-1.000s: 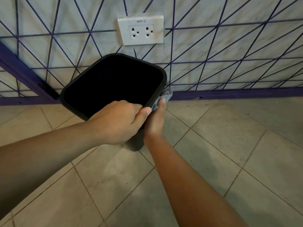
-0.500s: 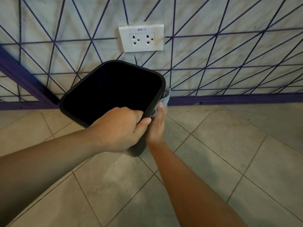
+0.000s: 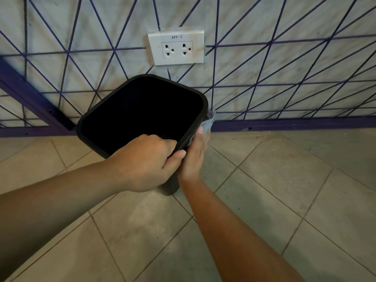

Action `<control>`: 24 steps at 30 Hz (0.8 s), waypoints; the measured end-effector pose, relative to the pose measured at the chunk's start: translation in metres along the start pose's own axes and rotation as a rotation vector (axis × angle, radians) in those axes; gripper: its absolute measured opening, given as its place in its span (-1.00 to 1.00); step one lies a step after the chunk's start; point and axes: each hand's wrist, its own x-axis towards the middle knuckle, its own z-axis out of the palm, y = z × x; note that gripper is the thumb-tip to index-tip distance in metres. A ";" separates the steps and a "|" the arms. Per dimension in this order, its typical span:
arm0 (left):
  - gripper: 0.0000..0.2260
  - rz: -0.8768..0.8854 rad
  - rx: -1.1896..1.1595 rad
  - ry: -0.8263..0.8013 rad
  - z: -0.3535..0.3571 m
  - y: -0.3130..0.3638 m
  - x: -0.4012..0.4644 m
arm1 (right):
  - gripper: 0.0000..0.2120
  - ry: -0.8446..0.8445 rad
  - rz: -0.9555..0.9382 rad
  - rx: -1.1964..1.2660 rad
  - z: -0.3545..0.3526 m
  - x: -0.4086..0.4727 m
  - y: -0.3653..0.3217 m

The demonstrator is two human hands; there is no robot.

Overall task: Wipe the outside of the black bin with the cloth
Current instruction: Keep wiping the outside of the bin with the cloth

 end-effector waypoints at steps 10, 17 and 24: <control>-0.62 -0.030 -0.099 0.001 -0.001 0.006 0.001 | 0.02 -0.015 -0.014 0.074 0.005 -0.007 0.008; -0.60 -0.046 -0.115 0.024 -0.001 0.006 0.003 | 0.03 0.004 0.045 0.088 0.006 0.013 0.018; -0.58 -0.046 -0.099 0.036 -0.002 0.008 0.003 | 0.06 0.029 0.087 0.080 0.003 0.008 0.020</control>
